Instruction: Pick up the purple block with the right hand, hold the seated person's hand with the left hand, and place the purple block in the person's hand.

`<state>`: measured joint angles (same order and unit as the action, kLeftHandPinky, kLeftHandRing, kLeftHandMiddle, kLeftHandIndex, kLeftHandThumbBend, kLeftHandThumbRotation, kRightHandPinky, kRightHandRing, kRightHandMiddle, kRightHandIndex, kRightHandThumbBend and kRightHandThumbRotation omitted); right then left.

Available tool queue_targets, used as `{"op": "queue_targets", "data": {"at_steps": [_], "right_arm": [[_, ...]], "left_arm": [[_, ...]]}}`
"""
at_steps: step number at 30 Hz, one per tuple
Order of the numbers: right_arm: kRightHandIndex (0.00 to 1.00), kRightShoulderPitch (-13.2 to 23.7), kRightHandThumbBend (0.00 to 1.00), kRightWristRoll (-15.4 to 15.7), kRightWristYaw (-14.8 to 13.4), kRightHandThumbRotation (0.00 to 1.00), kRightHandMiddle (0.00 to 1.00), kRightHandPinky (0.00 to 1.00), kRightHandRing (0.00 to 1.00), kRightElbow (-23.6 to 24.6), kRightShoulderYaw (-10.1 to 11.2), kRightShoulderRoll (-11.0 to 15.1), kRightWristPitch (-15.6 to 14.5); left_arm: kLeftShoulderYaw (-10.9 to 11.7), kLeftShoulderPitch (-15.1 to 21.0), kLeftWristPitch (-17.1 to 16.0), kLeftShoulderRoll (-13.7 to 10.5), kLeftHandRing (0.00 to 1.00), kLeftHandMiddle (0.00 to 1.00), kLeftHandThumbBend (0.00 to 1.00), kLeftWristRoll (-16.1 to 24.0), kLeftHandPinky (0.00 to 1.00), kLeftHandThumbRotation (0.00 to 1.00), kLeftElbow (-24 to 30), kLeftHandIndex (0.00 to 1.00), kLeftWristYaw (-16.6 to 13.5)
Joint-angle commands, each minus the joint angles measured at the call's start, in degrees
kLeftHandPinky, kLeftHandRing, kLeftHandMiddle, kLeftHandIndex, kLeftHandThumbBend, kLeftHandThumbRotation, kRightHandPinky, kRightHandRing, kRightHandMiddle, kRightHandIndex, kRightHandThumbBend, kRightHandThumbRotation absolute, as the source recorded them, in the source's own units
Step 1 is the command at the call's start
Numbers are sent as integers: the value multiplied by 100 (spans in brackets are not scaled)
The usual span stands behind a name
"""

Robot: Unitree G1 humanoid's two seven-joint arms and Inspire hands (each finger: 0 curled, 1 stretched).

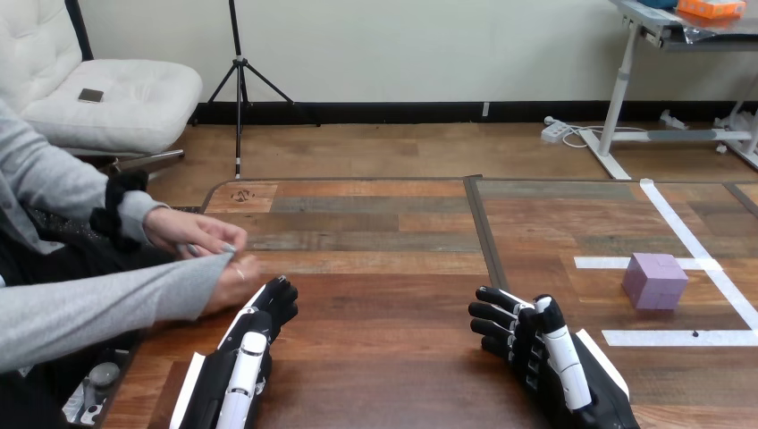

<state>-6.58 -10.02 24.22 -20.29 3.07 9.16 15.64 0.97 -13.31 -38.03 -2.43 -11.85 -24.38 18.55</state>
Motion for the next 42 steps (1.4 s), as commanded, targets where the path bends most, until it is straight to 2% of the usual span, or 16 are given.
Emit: {"op": "queue_targets", "data": {"at_steps": [1, 18, 35, 42], "right_arm": [[86, 271, 87, -12, -4, 100, 86, 90, 87, 388, -1, 43, 8], [86, 268, 88, 20, -15, 100, 86, 90, 87, 395, -9, 50, 6], [86, 269, 88, 22, -12, 100, 85, 90, 86, 393, -7, 36, 30], [86, 375, 87, 48, -34, 100, 86, 89, 86, 325, -8, 32, 50]], "left_arm": [[7, 208, -16, 0, 91, 90, 50, -19, 98, 92, 340, 88, 49], [20, 221, -53, -5, 91, 89, 51, 32, 99, 91, 305, 88, 13], [19, 223, -62, -20, 91, 89, 49, 52, 98, 92, 303, 88, 17], [30, 258, -62, -16, 91, 89, 49, 68, 98, 91, 267, 87, -7]]}}
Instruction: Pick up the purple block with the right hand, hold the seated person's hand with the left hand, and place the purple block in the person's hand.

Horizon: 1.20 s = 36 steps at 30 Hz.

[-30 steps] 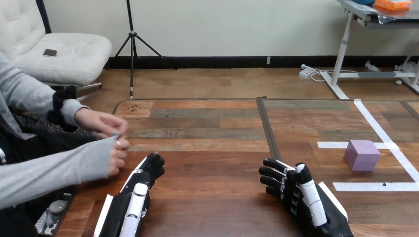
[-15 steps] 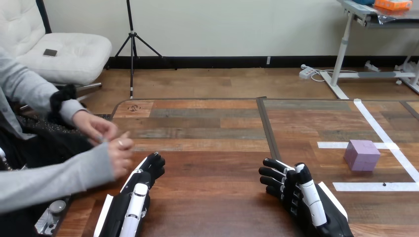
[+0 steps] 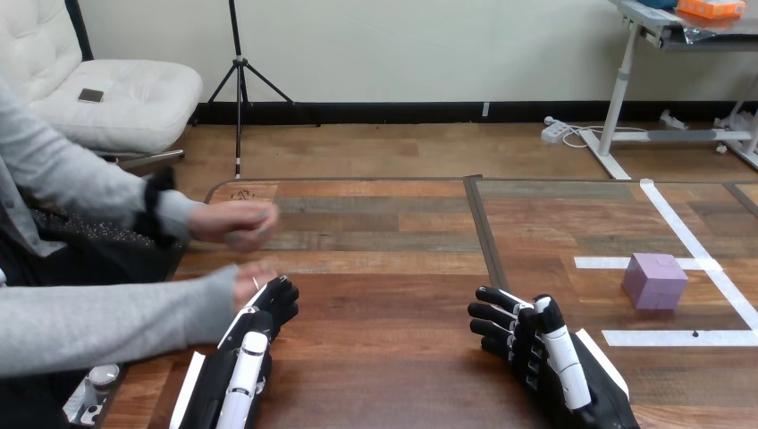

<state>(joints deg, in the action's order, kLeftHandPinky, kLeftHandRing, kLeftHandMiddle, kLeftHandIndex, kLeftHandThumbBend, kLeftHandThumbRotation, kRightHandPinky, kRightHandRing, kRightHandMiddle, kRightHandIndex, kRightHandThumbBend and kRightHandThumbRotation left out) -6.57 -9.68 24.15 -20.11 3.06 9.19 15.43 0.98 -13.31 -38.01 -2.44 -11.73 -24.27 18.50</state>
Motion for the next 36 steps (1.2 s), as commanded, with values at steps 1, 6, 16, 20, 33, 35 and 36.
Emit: {"op": "queue_targets", "data": {"at_steps": [1, 6, 16, 20, 33, 35, 36], "right_arm": [[86, 406, 86, 19, -31, 100, 86, 89, 87, 275, -2, 25, 102], [86, 567, 85, 88, -111, 100, 86, 88, 86, 182, 18, 26, 171], [85, 1061, 80, 172, -157, 100, 85, 85, 85, -229, 97, 101, 502], [84, 1293, 81, 292, -284, 100, 84, 82, 83, -425, 130, 152, 647], [83, 2154, 81, 328, -458, 100, 83, 80, 82, -1257, 278, 325, 744], [83, 2287, 81, 324, -477, 100, 83, 81, 83, -1387, 298, 365, 753], [83, 2348, 81, 321, -485, 100, 83, 81, 83, -1449, 306, 385, 764]], "left_arm": [[32, 277, -89, -22, 91, 89, 47, 59, 98, 91, 223, 87, 9], [37, 307, -121, -39, 90, 88, 44, 57, 98, 91, 183, 87, 37], [69, 420, -225, -61, 88, 87, 37, 20, 94, 90, -22, 87, 109], [77, 450, -245, -71, 88, 87, 34, 16, 94, 89, -65, 87, 133], [76, 473, -282, -42, 88, 88, 30, 76, 92, 89, -112, 86, 84], [78, 480, -289, -40, 88, 87, 31, 90, 92, 89, -127, 86, 70], [79, 484, -293, -37, 88, 87, 30, 88, 92, 89, -135, 86, 71]]}}
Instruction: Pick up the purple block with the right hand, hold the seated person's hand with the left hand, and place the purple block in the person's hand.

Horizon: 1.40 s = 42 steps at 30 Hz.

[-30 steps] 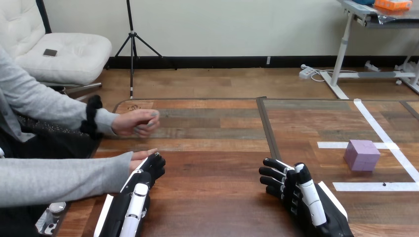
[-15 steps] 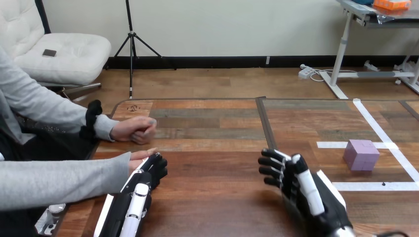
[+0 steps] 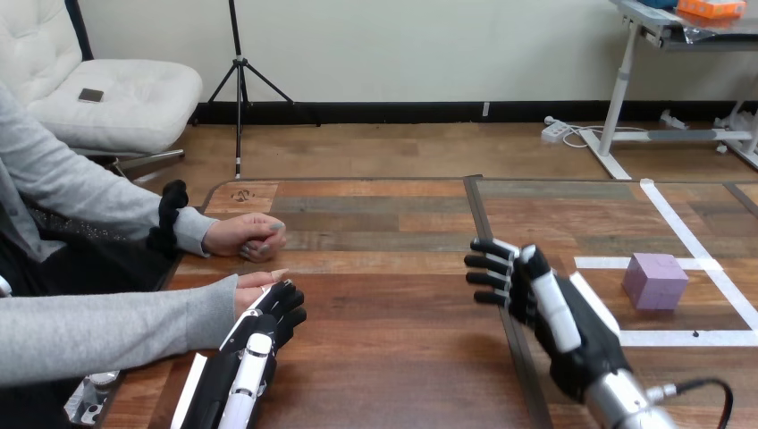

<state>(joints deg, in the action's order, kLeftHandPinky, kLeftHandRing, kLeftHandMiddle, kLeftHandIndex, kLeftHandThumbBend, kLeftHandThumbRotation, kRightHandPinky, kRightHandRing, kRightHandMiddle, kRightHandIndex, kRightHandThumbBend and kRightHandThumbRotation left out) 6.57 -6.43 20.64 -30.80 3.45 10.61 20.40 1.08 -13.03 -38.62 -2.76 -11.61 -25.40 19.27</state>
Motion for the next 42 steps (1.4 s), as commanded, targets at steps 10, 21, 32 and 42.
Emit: {"op": "queue_targets", "data": {"at_steps": [10, 21, 32, 42], "right_arm": [[81, 1683, 85, -38, -263, 100, 81, 79, 81, -1160, 420, 430, 519], [79, 2291, 85, 180, -629, 100, 78, 74, 77, -1800, 439, 737, 743], [79, 2806, 84, 164, -675, 100, 79, 75, 79, -2314, 486, 1005, 765], [80, 3236, 82, 154, -682, 100, 80, 78, 81, -2789, 594, 1226, 633]], "left_arm": [[50, 454, -233, -18, 88, 88, 31, 57, 93, 89, -29, 86, 32], [32, 422, -216, -8, 89, 88, 34, 109, 94, 90, 17, 86, -19], [31, 420, -217, -3, 88, 87, 35, 171, 94, 91, 31, 85, -68], [39, 435, -292, 6, 88, 87, 35, 173, 93, 91, -27, 85, -64]]}}
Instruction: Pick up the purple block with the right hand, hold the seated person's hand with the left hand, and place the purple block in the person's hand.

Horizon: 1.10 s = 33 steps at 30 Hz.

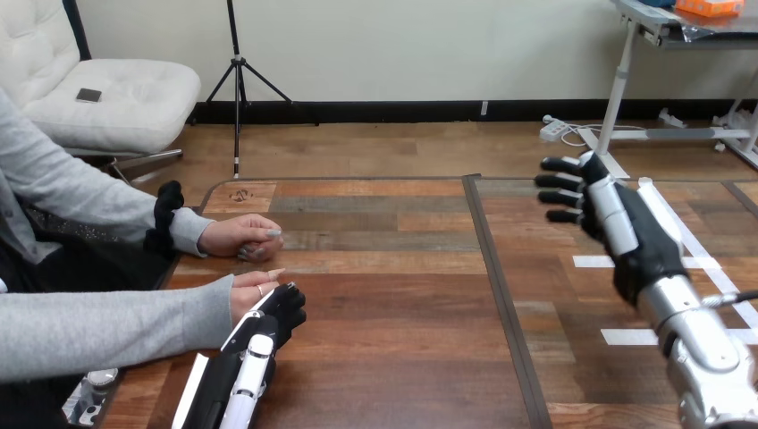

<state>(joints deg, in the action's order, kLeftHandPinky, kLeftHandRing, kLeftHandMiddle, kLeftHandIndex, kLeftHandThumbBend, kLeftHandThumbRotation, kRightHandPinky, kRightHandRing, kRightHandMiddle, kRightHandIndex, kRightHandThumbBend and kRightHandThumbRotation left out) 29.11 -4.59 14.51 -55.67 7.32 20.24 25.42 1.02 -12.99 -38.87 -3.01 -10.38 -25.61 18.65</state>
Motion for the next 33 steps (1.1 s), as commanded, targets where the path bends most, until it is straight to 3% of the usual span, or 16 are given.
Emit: {"op": "queue_targets", "data": {"at_steps": [1, 11, 25, 33], "right_arm": [[80, 1010, 81, -30, -73, 100, 80, 78, 81, -339, 210, 277, 127], [79, 1447, 76, 126, -381, 100, 80, 77, 81, -836, 188, 544, -44], [80, 1803, 78, 530, -757, 100, 80, 79, 82, -1320, 75, 899, 19], [80, 2027, 80, 677, -874, 96, 82, 82, 84, -1538, 63, 1096, -349]], "left_arm": [[44, 427, -262, 30, 88, 87, 35, 49, 93, 91, 0, 85, -2], [30, 414, -271, 24, 88, 87, 37, 45, 93, 92, 14, 85, 9], [16, 351, -182, 14, 88, 87, 37, 39, 92, 91, 118, 84, 1], [13, 348, -207, 12, 88, 86, 33, 26, 92, 91, 101, 84, 23]]}}
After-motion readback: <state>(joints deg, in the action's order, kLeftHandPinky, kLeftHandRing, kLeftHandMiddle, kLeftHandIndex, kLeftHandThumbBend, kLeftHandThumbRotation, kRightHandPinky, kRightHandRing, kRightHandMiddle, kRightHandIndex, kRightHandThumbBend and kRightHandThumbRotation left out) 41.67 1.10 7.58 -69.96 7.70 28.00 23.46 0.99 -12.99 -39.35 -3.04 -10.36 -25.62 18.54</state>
